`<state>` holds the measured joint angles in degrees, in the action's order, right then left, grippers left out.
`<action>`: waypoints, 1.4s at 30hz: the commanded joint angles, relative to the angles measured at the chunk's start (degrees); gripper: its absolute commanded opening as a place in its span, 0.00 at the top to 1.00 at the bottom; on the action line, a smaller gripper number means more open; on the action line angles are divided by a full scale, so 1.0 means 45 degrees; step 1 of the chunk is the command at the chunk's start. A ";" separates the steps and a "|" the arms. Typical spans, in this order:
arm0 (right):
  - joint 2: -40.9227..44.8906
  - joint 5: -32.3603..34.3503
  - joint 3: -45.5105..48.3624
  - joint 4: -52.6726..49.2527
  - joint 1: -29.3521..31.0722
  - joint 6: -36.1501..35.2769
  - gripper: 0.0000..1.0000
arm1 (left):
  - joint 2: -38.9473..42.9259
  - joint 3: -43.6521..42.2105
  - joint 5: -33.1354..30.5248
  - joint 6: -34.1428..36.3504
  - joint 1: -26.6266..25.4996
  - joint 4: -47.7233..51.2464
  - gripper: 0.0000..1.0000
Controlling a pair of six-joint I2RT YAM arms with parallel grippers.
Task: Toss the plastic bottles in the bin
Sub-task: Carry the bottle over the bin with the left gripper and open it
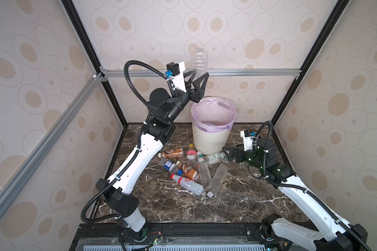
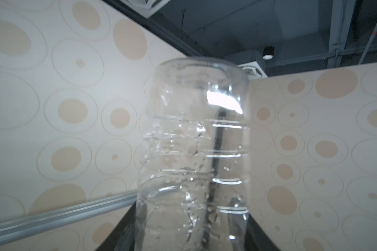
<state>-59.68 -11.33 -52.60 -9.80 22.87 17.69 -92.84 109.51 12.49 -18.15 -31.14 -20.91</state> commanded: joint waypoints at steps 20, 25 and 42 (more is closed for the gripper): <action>-0.0058 0.0248 0.0022 -0.0065 0.0099 -0.0118 0.01 | -0.5319 0.5430 -0.0565 0.0419 -0.0626 0.5370 0.01; -0.0019 0.0259 0.0018 -0.0069 0.0099 -0.0062 0.01 | -0.5181 0.5627 -0.0686 0.0480 -0.0872 0.5783 0.01; -0.0838 0.1298 -0.0242 -0.0489 0.0098 -0.0368 0.00 | -0.1857 0.1273 -0.1532 0.0006 -0.0026 0.7304 0.01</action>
<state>-62.78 -7.81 -52.60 -10.70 22.87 17.26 -104.95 119.31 6.33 -16.93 -32.42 11.25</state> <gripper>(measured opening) 0.996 0.990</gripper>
